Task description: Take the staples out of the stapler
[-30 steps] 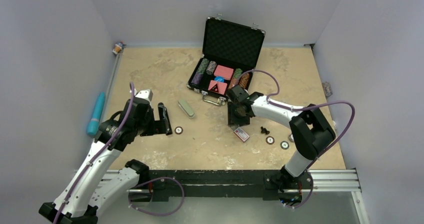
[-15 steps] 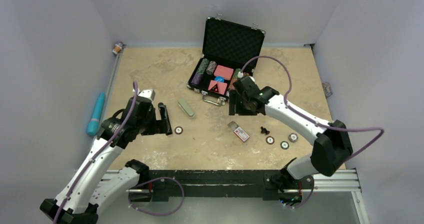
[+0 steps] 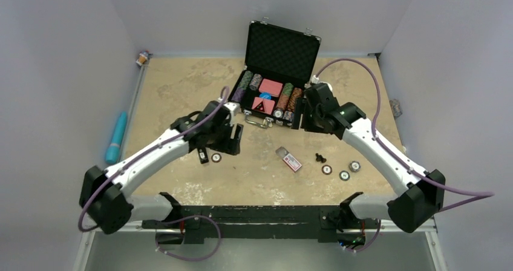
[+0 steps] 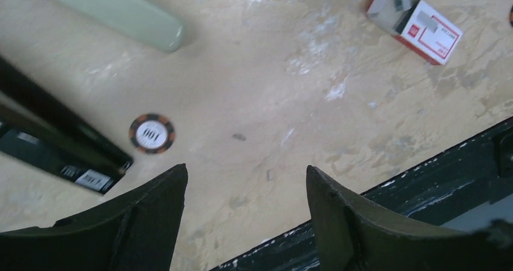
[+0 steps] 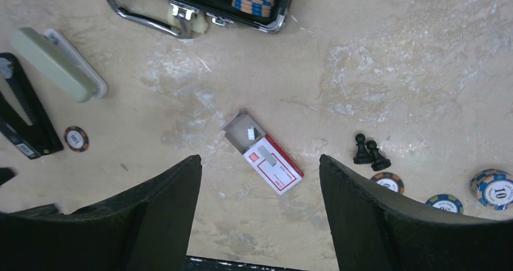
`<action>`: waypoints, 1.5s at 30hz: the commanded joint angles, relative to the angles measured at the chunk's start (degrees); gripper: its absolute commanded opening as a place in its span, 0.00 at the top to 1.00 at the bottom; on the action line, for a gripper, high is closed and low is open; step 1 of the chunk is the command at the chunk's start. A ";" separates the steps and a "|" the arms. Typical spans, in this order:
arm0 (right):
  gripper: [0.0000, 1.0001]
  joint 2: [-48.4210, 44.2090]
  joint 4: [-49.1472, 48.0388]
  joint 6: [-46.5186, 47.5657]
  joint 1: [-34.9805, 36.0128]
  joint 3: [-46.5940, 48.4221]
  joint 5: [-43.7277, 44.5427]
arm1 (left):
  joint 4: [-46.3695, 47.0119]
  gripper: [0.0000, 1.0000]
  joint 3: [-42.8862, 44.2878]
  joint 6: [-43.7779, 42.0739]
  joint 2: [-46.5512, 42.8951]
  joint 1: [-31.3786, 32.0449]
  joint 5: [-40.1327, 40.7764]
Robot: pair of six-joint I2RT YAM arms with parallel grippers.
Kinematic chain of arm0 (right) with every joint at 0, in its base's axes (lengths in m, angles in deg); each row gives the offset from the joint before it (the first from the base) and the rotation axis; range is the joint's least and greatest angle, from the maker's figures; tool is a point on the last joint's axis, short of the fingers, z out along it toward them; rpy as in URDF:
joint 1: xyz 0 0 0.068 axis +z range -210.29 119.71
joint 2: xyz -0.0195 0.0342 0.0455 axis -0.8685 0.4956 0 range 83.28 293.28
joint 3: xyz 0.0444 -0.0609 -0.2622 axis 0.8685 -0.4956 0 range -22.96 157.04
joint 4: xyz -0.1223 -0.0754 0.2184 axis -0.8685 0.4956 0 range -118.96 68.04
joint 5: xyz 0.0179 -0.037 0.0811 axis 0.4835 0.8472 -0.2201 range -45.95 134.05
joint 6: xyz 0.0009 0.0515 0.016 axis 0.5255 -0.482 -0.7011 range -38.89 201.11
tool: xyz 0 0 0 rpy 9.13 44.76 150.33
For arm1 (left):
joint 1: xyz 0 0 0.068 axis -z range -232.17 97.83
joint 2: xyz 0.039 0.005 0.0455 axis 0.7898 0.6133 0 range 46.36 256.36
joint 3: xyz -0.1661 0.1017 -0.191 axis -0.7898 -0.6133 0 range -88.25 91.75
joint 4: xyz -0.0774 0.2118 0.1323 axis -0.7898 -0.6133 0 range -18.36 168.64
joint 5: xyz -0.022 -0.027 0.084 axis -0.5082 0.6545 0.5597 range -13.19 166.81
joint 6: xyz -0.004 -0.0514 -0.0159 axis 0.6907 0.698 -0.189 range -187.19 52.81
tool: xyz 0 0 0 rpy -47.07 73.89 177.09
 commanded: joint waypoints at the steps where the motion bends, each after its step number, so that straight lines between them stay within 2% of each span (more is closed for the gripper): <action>1: 0.25 -3.47 -0.19 1.51 0.03 5.46 0.49 | 9.71 0.26 8.21 -1.77 10.79 2.91 -6.26; 7: 0.26 -7.01 1.84 0.54 0.02 4.48 0.30 | 11.45 0.37 18.68 -3.32 25.64 5.92 -10.97; 15: 0.26 -12.98 3.41 -3.28 0.05 -0.25 -1.33 | 9.51 0.45 28.38 -4.70 37.68 9.30 -13.24; 22: 0.27 -15.01 4.22 -4.51 0.01 -1.06 -1.25 | 9.75 0.56 31.42 -4.56 43.28 11.43 -13.39; 31: 0.28 -14.44 3.99 -4.06 0.05 -1.09 -2.14 | 8.87 0.61 36.07 -5.34 49.90 11.91 -10.83; 34: 0.28 -14.30 4.12 -3.78 0.06 -0.81 -2.15 | 8.94 0.63 36.54 -5.57 51.00 11.92 -10.20; 41: 0.28 -14.55 4.23 -3.64 0.00 -1.19 -2.62 | 8.72 0.77 37.08 -5.90 52.38 11.93 -10.01; 45: 0.28 -14.59 4.23 -3.65 0.03 -1.22 -2.72 | 8.15 0.78 37.44 -6.42 53.44 11.88 -10.68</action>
